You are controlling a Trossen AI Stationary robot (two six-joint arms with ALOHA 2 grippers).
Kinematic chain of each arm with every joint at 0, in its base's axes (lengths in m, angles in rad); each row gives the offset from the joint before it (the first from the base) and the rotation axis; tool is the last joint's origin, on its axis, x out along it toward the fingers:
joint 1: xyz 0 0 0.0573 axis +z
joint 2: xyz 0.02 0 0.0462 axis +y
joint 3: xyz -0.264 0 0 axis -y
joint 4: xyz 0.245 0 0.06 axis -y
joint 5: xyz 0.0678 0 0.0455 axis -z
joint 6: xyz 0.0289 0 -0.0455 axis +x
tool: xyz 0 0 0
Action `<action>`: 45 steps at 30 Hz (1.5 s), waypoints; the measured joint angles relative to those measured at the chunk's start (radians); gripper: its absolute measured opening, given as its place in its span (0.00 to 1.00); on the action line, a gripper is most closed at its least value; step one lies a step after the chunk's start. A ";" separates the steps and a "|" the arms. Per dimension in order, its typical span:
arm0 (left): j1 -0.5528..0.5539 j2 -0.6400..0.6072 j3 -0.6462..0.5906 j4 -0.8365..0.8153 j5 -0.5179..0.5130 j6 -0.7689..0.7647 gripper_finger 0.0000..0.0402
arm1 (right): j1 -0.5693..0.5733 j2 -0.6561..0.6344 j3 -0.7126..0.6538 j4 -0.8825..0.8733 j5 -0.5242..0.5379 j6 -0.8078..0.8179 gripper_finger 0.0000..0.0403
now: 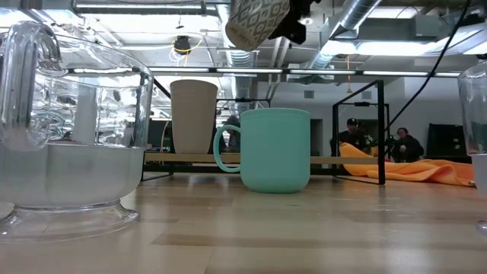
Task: Stack small to large cups/mugs on shelf
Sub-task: Put the white mug on the shelf
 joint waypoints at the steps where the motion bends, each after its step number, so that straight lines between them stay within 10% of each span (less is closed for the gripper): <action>1: 0.000 0.000 0.000 0.004 0.000 0.005 0.15 | 0.000 0.007 0.000 0.001 -0.001 -0.001 0.57; 11: 0.003 0.001 -0.001 0.009 -0.001 0.029 0.14 | 0.020 -0.010 0.002 0.032 0.005 -0.006 0.06; 45: 0.068 -0.001 0.000 -0.195 0.009 -0.170 0.30 | 0.016 -0.006 0.000 0.001 0.174 0.007 0.05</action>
